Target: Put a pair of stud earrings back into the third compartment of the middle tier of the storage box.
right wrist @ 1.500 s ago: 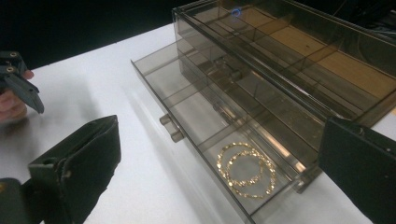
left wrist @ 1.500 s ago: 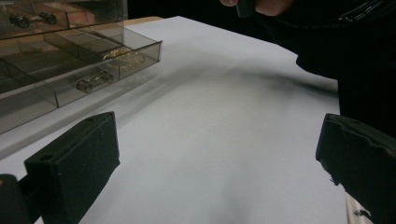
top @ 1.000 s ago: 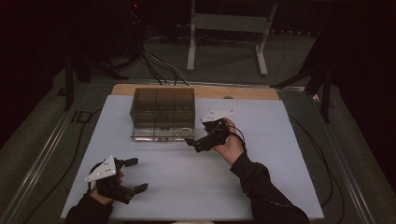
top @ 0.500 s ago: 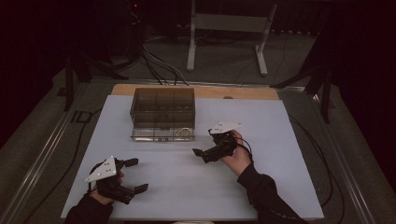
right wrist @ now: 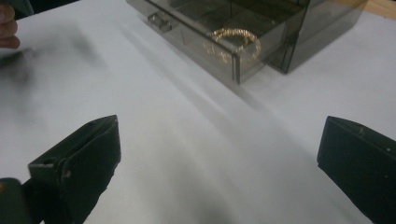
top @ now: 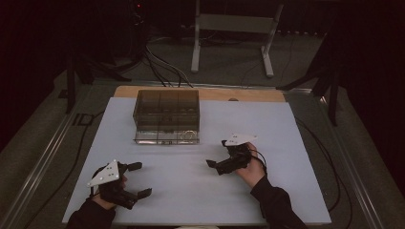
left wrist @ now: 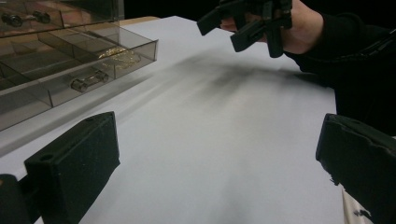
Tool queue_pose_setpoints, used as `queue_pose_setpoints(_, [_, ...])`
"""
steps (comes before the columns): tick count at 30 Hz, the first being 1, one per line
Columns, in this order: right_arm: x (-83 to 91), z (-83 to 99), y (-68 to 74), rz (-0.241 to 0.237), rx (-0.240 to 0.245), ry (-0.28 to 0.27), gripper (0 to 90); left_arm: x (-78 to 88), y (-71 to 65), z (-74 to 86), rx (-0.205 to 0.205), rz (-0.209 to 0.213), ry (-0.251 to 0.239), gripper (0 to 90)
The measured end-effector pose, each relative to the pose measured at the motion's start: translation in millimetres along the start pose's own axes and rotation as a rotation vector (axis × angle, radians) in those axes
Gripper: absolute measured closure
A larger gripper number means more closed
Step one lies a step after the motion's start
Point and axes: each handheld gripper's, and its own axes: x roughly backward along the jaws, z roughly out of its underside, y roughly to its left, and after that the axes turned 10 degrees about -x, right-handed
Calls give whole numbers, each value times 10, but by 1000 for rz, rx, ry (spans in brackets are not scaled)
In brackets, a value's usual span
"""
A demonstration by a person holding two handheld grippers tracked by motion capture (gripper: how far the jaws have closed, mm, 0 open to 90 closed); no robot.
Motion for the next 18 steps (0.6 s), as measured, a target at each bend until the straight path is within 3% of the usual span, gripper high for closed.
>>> queue_pose_setpoints(8, [216, 248, -45, -7, -17, -4, 0, 4, 1, 0, 1, 3, -6, 5])
queue_pose_setpoints(18, [446, 511, -156, 55, -50, 18, 0, 9, -2, -3, 0, 4, -6, 5])
